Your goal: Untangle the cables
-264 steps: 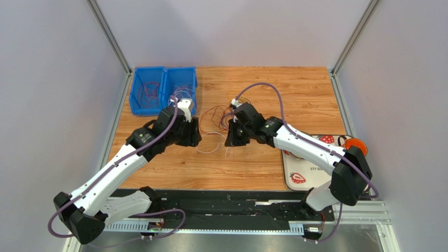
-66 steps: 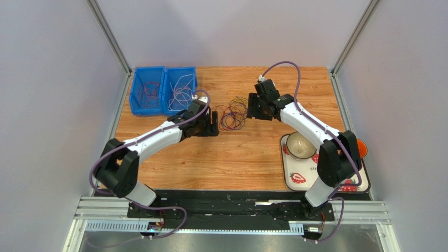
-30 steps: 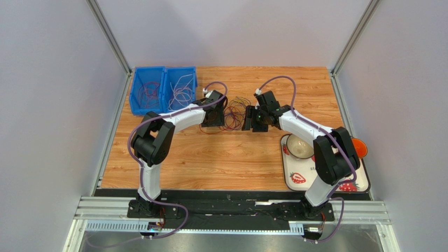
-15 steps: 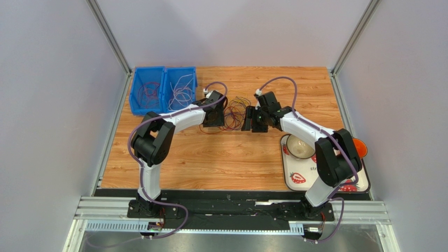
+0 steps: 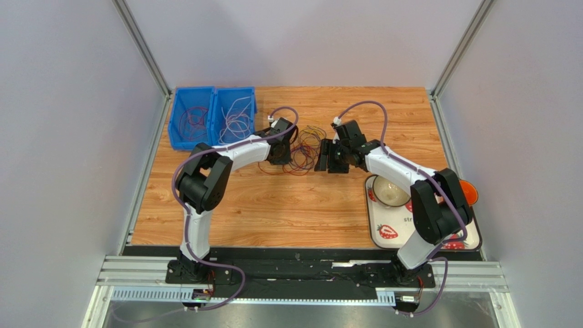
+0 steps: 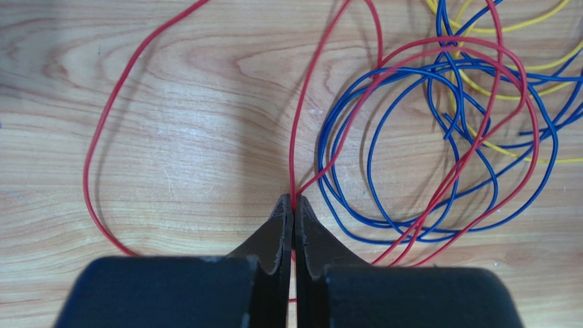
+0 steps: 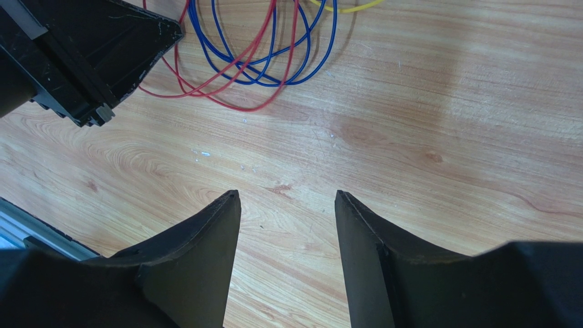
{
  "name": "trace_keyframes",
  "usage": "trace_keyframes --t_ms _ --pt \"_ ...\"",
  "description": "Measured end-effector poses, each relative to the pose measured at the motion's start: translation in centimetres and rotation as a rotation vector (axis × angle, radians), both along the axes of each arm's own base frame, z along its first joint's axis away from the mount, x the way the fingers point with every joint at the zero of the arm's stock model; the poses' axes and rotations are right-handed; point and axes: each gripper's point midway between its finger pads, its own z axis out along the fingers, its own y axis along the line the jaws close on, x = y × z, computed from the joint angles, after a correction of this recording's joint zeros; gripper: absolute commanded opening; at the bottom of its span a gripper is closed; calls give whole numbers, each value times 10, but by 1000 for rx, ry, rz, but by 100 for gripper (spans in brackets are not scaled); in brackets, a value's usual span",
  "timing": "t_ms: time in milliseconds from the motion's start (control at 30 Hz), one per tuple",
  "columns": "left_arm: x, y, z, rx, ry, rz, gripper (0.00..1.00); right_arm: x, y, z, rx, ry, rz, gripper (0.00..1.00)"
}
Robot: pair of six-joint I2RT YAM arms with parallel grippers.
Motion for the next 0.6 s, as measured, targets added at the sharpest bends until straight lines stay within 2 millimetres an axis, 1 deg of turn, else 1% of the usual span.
trace_keyframes --t_ms 167,233,267,300,333,367,400,433,467,500,533,567,600 --pt "-4 4 4 26 15 -22 0 -3 -1 3 9 -6 0 57" --pt "-7 7 16 36 12 -38 0 -6 -2 4 11 -8 1 57" --pt "-8 8 28 40 5 -50 0 -7 -2 6 13 -10 1 57" --pt "-7 8 45 36 -15 -62 0 -7 -2 8 16 -14 0 57" --pt "-6 8 66 28 -42 -74 0 -7 -2 10 18 -17 -1 57" --pt "-3 7 91 13 -79 -86 0 -7 -2 12 22 -24 -2 57" --pt "0 4 127 -17 -142 -97 0 -7 -2 17 28 -33 -4 57" --pt "2 3 157 -41 -196 -105 0 -7 -2 22 35 -43 -5 57" --pt "2 3 192 -75 -262 -112 0 -7 -2 27 42 -54 -7 57" --pt "-2 5 228 -108 -328 -118 0 -7 -2 32 49 -66 -8 57" --pt "-7 8 254 -133 -376 -123 0 -8 -2 37 56 -76 -10 57" --pt "-16 13 283 -163 -430 -127 0 -8 -2 43 63 -88 -12 57" --pt "-27 18 304 -188 -470 -131 0 -9 -3 49 70 -101 -13 57"
